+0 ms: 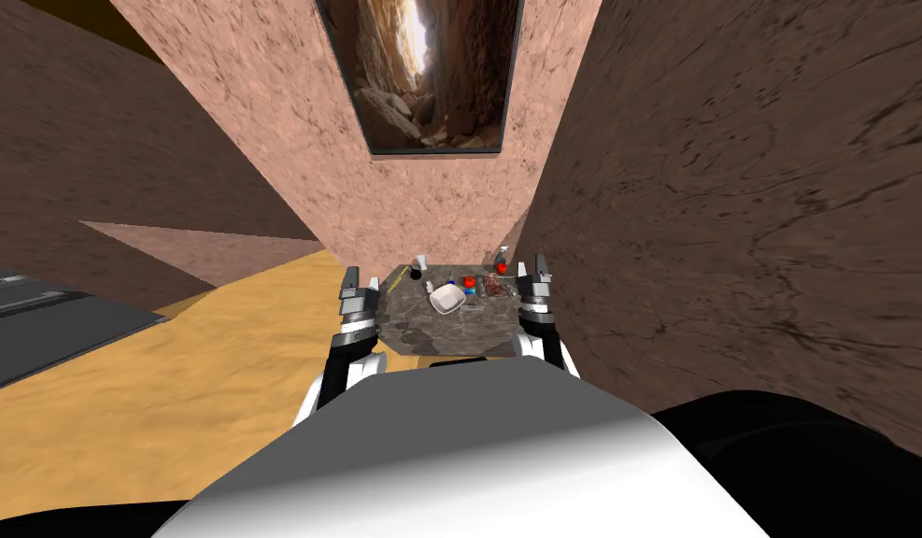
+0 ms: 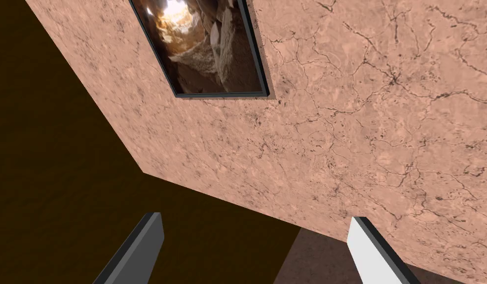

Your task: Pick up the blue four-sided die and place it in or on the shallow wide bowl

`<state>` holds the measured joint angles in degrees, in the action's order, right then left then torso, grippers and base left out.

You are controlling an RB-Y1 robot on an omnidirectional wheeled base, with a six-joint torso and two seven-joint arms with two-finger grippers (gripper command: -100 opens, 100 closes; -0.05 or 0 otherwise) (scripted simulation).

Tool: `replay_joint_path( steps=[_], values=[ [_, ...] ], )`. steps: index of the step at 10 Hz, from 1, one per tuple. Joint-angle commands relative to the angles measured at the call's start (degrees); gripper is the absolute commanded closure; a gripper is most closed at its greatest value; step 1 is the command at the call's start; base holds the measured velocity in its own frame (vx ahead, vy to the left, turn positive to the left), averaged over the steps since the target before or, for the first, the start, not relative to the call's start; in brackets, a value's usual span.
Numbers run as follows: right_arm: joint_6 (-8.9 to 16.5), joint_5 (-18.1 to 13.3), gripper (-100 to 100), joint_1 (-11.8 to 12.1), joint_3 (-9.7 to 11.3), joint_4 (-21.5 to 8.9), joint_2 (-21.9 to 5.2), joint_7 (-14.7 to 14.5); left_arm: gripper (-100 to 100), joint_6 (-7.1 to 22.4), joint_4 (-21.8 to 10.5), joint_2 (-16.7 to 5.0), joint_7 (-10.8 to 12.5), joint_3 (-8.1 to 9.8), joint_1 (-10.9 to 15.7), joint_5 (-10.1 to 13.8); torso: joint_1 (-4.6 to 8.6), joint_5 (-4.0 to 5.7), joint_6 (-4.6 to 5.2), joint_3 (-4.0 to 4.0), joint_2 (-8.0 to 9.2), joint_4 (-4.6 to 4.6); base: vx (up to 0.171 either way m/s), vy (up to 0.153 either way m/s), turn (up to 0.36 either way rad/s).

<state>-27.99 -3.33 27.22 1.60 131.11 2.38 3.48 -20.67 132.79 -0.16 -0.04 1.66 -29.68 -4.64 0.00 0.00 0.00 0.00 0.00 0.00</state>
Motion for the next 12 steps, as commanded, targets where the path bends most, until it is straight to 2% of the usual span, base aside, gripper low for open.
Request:
replay_joint_path(
  steps=[1,3,6,7,9,10,12],
  values=[
    [0.0,0.0,0,0.0,0.0,0.0,0.0,0.0,-100,1.01,-0.63,-1.93,-0.23,0.38,-0.04,1.19,0.0,0.0,0.0,0.0,0.0,0.0,-0.013,0.039,-0.223],
    [0.0,0.0,0,-0.01,0.0,0.0,-0.01,0.0,-100,2.51,-1.62,-4.56,-0.52,0.9,-0.13,2.96,-0.35,-0.07,0.02,0.04,0.06,0.01,-0.019,0.112,-0.274],
    [0.0,0.0,0,-0.01,-0.01,0.0,-0.01,0.0,-100,5.78,-3.94,-9.61,-1.02,1.96,-0.34,6.94,-0.54,-0.12,0.01,0.09,0.16,0.04,-0.046,0.138,-0.315],
    [0.0,0.0,0,-0.01,-0.01,0.0,-0.02,0.0,-100,5.78,-3.94,-10.0,-1.02,1.96,-0.34,6.94,-0.64,-0.14,0.02,0.09,0.15,0.03,-0.037,0.114,-0.127],
    [0.0,0.0,0,0.0,-0.01,0.0,-0.01,0.0,-100,8.53,-5.97,-13.9,-1.3,2.76,-0.53,10.37,-0.43,-0.1,0.02,0.03,0.05,0.02,-0.03,0.106,-0.303],
    [0.0,0.0,0,-0.01,-0.01,0.0,-0.02,0.0,-100,8.53,-5.97,-14.52,-1.3,2.76,-0.53,10.37,-0.53,-0.12,0.03,0.03,0.05,0.01,-0.036,0.11,-0.194],
    [0.0,0.0,0,0.0,-0.01,0.0,-0.01,0.0,-100,11.62,-8.3,-18.41,-1.51,3.51,-0.76,14.18,-0.39,-0.09,0.02,0.02,0.03,0.01,-0.053,0.108,-0.362]
  ],
)
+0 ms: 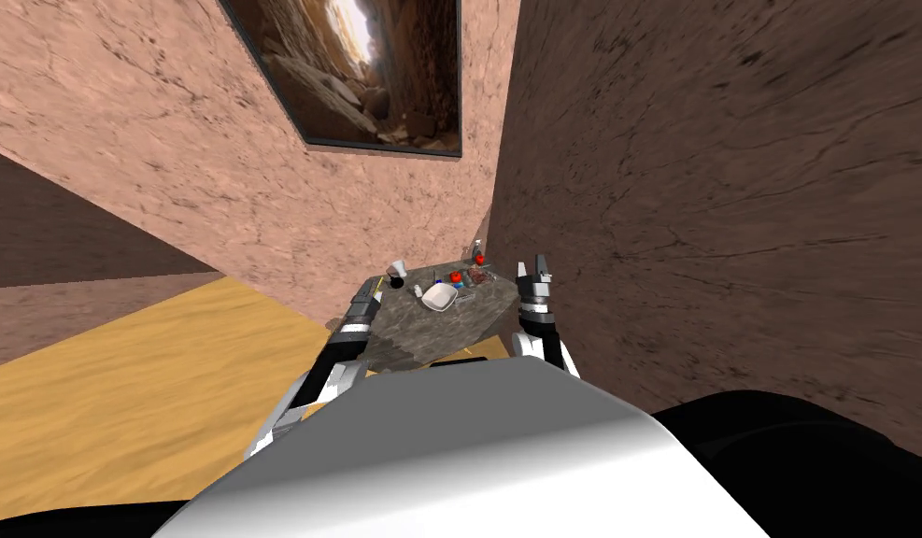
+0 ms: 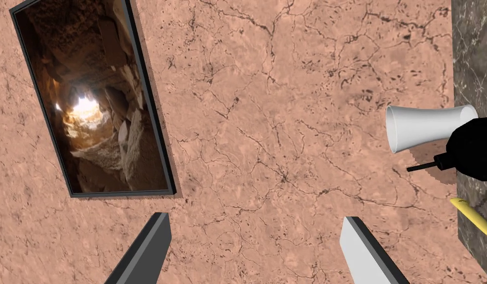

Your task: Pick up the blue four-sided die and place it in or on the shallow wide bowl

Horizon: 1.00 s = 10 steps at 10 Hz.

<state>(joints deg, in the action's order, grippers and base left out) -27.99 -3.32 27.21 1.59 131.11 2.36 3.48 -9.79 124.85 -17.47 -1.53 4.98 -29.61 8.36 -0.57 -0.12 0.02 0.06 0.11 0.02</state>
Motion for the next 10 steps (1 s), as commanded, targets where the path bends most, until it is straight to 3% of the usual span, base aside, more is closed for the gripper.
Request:
replay_joint_path(
  steps=[1,2,3,4,5,6,7,8,9,10],
  values=[
    [0.0,0.0,0,0.0,0.0,0.0,0.0,0.0,-100,0.74,-0.36,-2.37,-0.02,0.2,-0.83,1.35,0.0,0.0,0.0,0.0,0.0,0.0,-0.065,0.127,-0.172],
    [0.0,0.0,0,0.01,-0.01,0.0,0.0,0.0,-100,2.39,-1.63,-4.42,-0.07,0.52,-0.97,3.52,0.01,-0.01,-0.06,0.01,-0.01,0.01,-0.045,0.11,-0.352],
    [0.0,0.0,0,0.0,0.0,0.0,0.0,0.0,-100,2.39,-1.63,-5.16,-0.07,0.52,-0.97,3.52,0.04,0.0,-0.01,-0.02,-0.05,0.0,-0.031,0.081,-0.152],
    [0.0,0.0,0,0.02,-0.01,0.0,0.0,0.0,-100,4.12,-2.95,-7.42,-0.09,0.77,-1.15,5.8,0.16,0.02,-0.07,-0.06,-0.13,-0.02,-0.04,0.069,-0.317],
    [0.0,0.0,0,0.01,0.0,0.0,0.0,0.0,-100,4.12,-2.95,-8.08,-0.09,0.77,-1.15,5.8,0.2,0.03,0.0,-0.08,-0.15,-0.03,-0.035,0.062,-0.158],
    [0.0,0.0,0,0.02,-0.01,0.0,0.0,0.0,-100,5.9,-4.33,-10.12,-0.07,0.97,-1.35,8.18,0.24,0.04,-0.07,-0.09,-0.17,-0.03,-0.042,0.071,-0.328],
    [0.0,0.0,0,0.01,0.0,0.0,0.0,0.0,-100,5.9,-4.33,-11.1,-0.07,0.97,-1.35,8.18,0.2,0.04,-0.01,-0.08,-0.15,-0.03,-0.043,0.074,-0.15],
    [0.0,0.0,0,0.02,-0.01,0.0,0.0,0.0,-100,7.72,-5.77,-13.36,0.0,1.1,-1.59,10.64,0.2,0.03,-0.08,-0.08,-0.15,-0.02,-0.054,0.087,-0.317],
    [0.0,0.0,0,0.01,0.0,0.0,0.0,0.0,-100,7.72,-5.77,-14.22,0.0,1.1,-1.59,10.64,0.14,0.02,-0.01,-0.07,-0.13,-0.02,-0.046,0.078,-0.172],
    [0.0,0.0,0,0.02,-0.01,0.0,0.0,0.0,-100,9.58,-7.24,-16.53,0.12,1.16,-1.84,13.18,0.17,0.02,-0.08,-0.08,-0.16,-0.02,-0.048,0.064,-0.319]
  ],
)
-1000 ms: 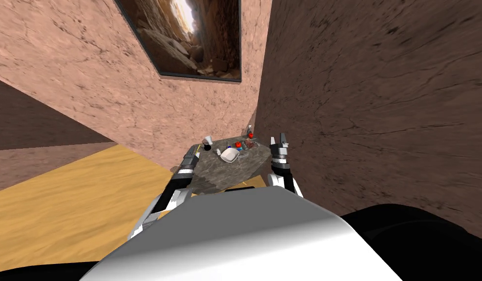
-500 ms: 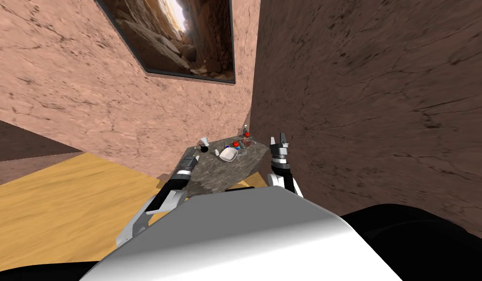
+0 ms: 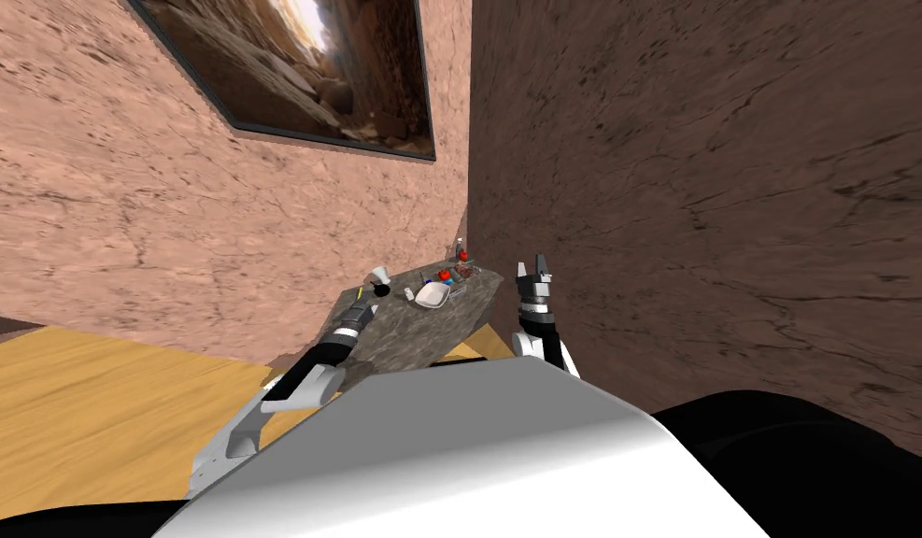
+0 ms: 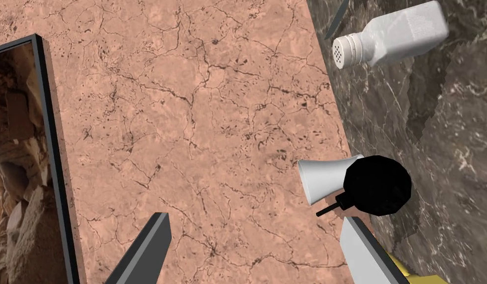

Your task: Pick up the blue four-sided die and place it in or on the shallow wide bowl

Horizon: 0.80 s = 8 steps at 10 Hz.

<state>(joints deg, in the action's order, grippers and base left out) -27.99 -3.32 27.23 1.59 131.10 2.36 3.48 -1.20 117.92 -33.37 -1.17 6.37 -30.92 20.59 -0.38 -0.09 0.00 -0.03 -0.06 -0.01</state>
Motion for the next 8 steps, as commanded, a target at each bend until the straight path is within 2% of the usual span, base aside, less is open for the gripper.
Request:
replay_joint_path(
  steps=[1,2,3,4,5,6,7,8],
  values=[
    [0.0,0.0,0,0.0,0.0,0.0,0.0,0.0,-100,2.86,-1.81,-2.86,-0.06,-0.24,-0.82,2.86,0.0,0.0,0.0,0.0,0.0,0.0,-0.073,0.105,-0.435],
    [0.0,0.0,0,0.0,0.0,0.0,0.0,0.0,-100,2.87,-1.81,-4.79,-0.06,-0.24,-0.82,3.56,-0.12,-0.02,-0.02,0.04,0.07,0.01,-0.067,0.094,-0.205],
    [0.0,0.0,0,0.01,-0.01,0.0,0.0,0.0,-100,4.75,-3.33,-6.54,0.17,-0.32,-1.11,5.82,-0.1,-0.03,-0.06,0.04,0.05,0.02,-0.058,0.072,-0.301],
    [0.0,0.0,0,0.0,0.0,0.0,0.0,0.0,-100,4.75,-3.33,-8.13,0.17,-0.32,-1.11,6.22,-0.05,-0.02,-0.02,0.01,0.01,0.01,-0.043,0.06,-0.223],
    [0.0,0.0,0,0.01,-0.01,0.0,0.0,0.0,-100,6.63,-4.86,-9.92,0.46,-0.47,-1.43,8.53,0.01,0.0,-0.06,-0.02,-0.04,0.0,-0.048,0.06,-0.368],
    [0.0,0.0,0,0.0,0.0,0.0,0.0,0.0,-100,6.63,-4.86,-11.52,0.46,-0.47,-1.43,8.91,0.01,0.0,-0.01,-0.02,-0.05,-0.01,-0.039,0.056,-0.183],
    [0.0,0.0,0,0.02,-0.01,0.0,0.0,0.0,-100,8.51,-6.41,-13.56,0.8,-0.69,-1.75,11.37,0.02,0.0,-0.08,-0.05,-0.09,-0.01,-0.044,0.057,-0.327],
    [0.0,0.0,0,0.01,-0.01,0.0,0.0,0.0,-100,8.51,-6.41,-14.94,0.8,-0.69,-1.75,11.63,0.01,0.0,-0.02,-0.05,-0.09,-0.02,-0.043,0.054,-0.173]
  ],
)
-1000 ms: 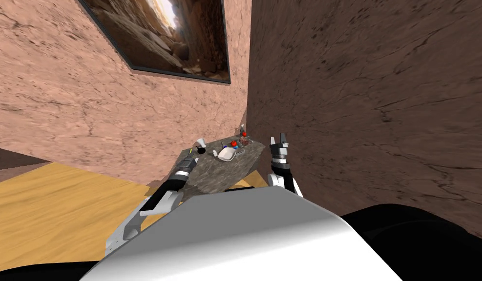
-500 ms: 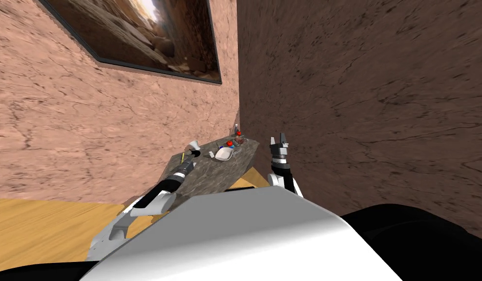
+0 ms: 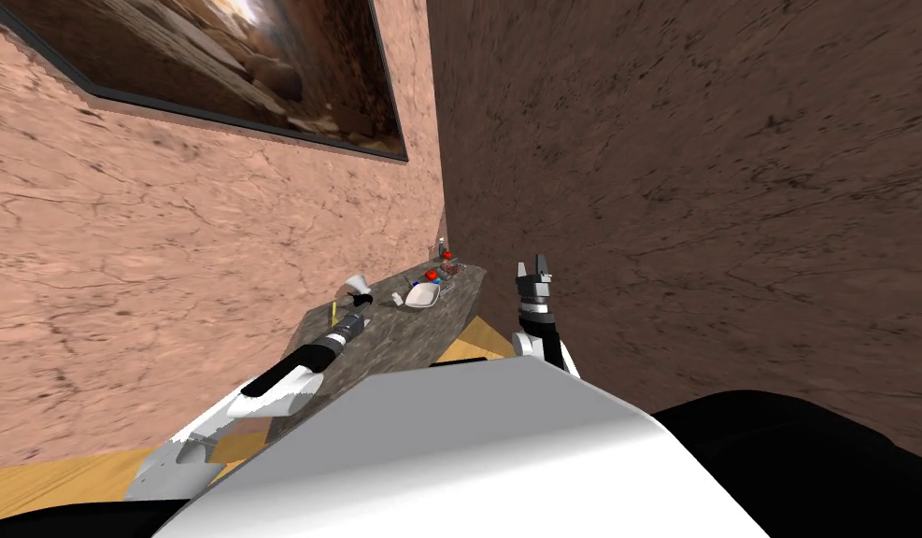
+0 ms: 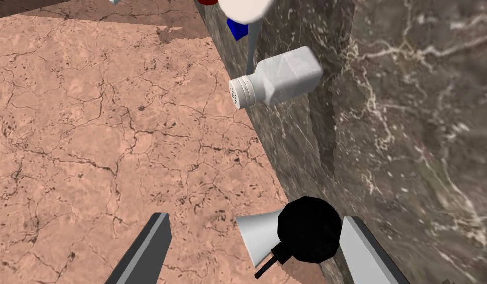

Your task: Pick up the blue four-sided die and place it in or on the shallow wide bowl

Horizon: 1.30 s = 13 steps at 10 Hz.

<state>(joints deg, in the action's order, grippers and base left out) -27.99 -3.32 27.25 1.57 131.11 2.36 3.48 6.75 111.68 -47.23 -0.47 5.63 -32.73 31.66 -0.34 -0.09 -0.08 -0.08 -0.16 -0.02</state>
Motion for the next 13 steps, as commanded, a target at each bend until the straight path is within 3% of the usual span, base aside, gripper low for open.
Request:
replay_joint_path(
  steps=[1,2,3,5,6,7,8,11,12,13],
  values=[
    [0.0,0.0,0,0.0,0.0,0.0,0.0,0.0,-100,2.41,-1.73,-2.86,0.49,-0.24,-0.28,2.86,0.0,0.0,0.0,0.0,0.0,0.0,-0.051,0.05,-0.336],
    [0.0,0.0,0,-0.01,0.01,0.0,0.0,0.0,-100,2.41,-1.73,-4.11,0.49,-0.24,-0.28,3.3,0.0,0.0,0.06,0.01,0.02,0.0,-0.043,0.046,-0.187],
    [0.0,0.0,0,0.0,0.0,0.0,0.0,0.0,-100,4.24,-3.29,-5.99,0.94,-0.59,-0.63,5.55,0.02,0.01,0.0,0.0,-0.01,0.0,-0.04,0.043,-0.338],
    [0.0,0.0,0,0.0,0.0,0.0,0.0,0.0,-100,4.24,-3.29,-7.96,0.94,-0.59,-0.63,6.03,0.02,0.0,-0.01,-0.03,-0.05,-0.01,-0.024,0.032,-0.073],
    [0.0,0.0,0,0.01,0.0,0.0,0.0,0.0,-100,6.03,-4.83,-10.13,1.44,-1.01,-1.0,8.57,0.11,0.02,-0.04,-0.06,-0.11,-0.02,-0.024,0.021,-0.331],
    [0.0,0.0,0,-0.01,0.01,0.0,0.0,0.0,-100,6.03,-4.83,-11.37,1.44,-1.01,-1.0,8.75,0.1,0.03,0.07,-0.07,-0.11,-0.03,-0.025,0.035,-0.216],
    [0.0,0.0,0,0.01,0.0,0.0,0.0,0.0,-100,7.78,-6.36,-13.11,1.99,-1.51,-1.38,11.01,0.07,0.02,-0.01,-0.07,-0.12,-0.03,-0.026,0.051,-0.285],
    [0.0,0.0,0,0.0,0.0,0.0,0.0,0.0,-100,9.48,-7.88,-17.98,2.57,-2.06,-1.76,14.09,0.02,0.0,0.04,-0.06,-0.11,-0.03,-0.028,0.042,-0.239],
    [0.0,0.0,0,0.01,0.0,0.0,0.0,0.0,-100,11.12,-9.36,-19.92,3.2,-2.66,-2.15,16.53,0.04,0.01,-0.02,-0.07,-0.13,-0.03,-0.021,0.039,-0.342],
    [0.0,0.0,0,0.0,0.0,0.0,0.0,0.0,-100,11.12,-9.36,-21.24,3.2,-2.66,-2.15,16.68,0.02,0.0,0.04,-0.09,-0.15,-0.04,-0.016,0.04,-0.189]
  ],
)
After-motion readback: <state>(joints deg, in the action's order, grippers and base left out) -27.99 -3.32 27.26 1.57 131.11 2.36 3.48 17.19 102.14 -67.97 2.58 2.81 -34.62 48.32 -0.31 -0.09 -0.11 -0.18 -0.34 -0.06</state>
